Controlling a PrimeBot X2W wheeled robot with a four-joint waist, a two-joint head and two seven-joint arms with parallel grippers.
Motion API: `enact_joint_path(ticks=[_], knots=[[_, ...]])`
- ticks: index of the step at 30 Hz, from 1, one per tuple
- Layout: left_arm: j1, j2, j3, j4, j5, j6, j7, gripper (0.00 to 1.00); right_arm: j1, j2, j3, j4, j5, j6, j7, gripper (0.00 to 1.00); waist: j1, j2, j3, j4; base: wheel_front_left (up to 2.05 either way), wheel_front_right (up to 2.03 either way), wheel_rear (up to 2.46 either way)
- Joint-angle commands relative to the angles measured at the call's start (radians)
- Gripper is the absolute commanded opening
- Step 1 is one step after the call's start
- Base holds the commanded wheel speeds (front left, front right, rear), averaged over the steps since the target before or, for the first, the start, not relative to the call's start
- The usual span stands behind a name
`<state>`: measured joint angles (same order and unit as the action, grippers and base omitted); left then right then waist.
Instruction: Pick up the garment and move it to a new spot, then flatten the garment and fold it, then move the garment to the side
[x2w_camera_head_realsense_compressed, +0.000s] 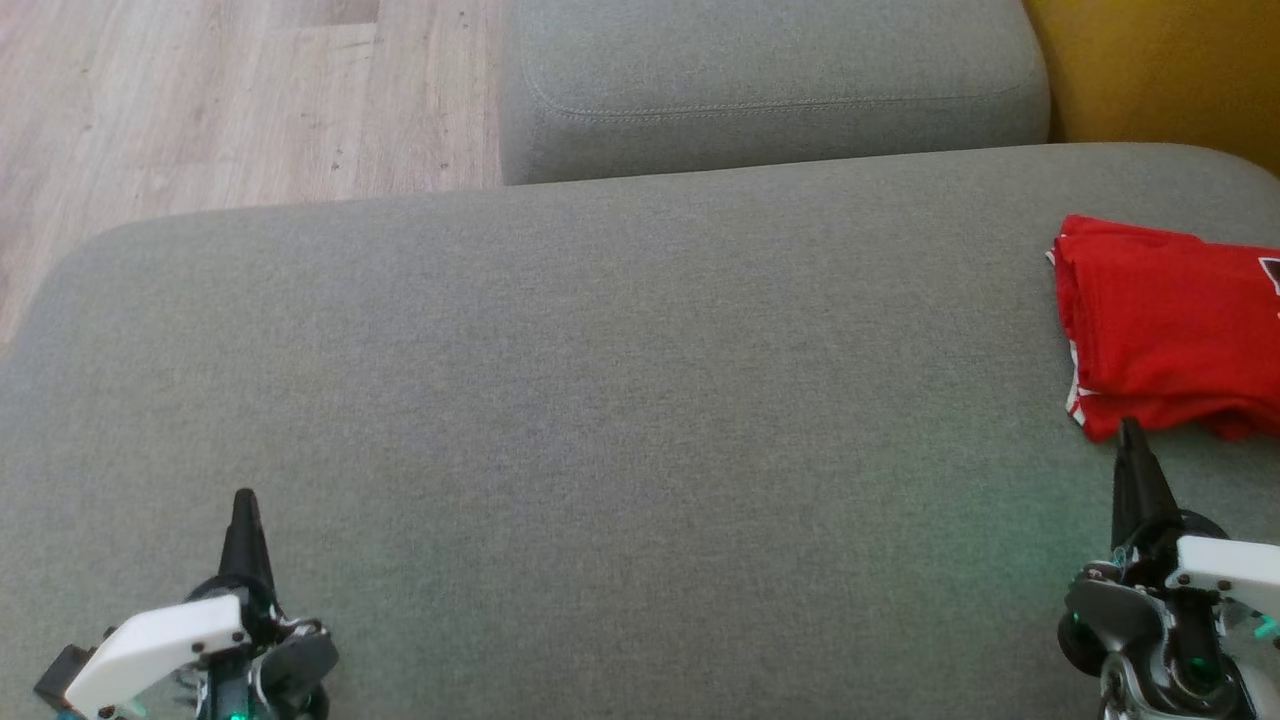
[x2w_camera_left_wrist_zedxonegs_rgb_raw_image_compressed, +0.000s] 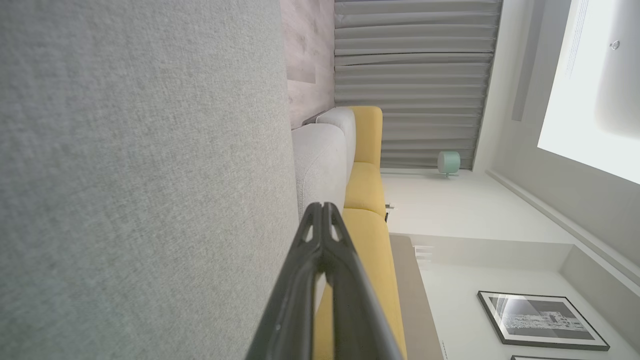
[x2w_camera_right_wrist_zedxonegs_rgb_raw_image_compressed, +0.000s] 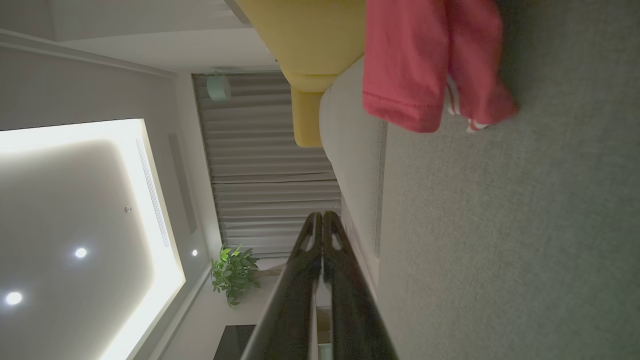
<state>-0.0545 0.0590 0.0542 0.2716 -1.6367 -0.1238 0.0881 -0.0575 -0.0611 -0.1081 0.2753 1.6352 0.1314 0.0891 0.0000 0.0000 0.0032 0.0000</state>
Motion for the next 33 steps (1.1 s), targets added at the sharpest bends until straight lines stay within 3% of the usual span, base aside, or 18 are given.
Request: enact_joint_path(ticks=[1, 33], knots=[[-0.051, 0.009, 0.036, -0.028, 0.008, -0.007, 0.006, 0.00, -0.048, -0.006, 0.018, -0.032, -0.007, -0.001, 0.005, 0.00, 0.0000, 0.0000, 0.000, 0.000, 0.00, 0.00, 0.00], [-0.052, 0.003, 0.044, -0.027, 0.015, -0.007, 0.013, 0.00, -0.049, 0.000, 0.009, -0.031, -0.014, -0.001, 0.012, 0.00, 0.0000, 0.0000, 0.000, 0.000, 0.00, 0.00, 0.00]])
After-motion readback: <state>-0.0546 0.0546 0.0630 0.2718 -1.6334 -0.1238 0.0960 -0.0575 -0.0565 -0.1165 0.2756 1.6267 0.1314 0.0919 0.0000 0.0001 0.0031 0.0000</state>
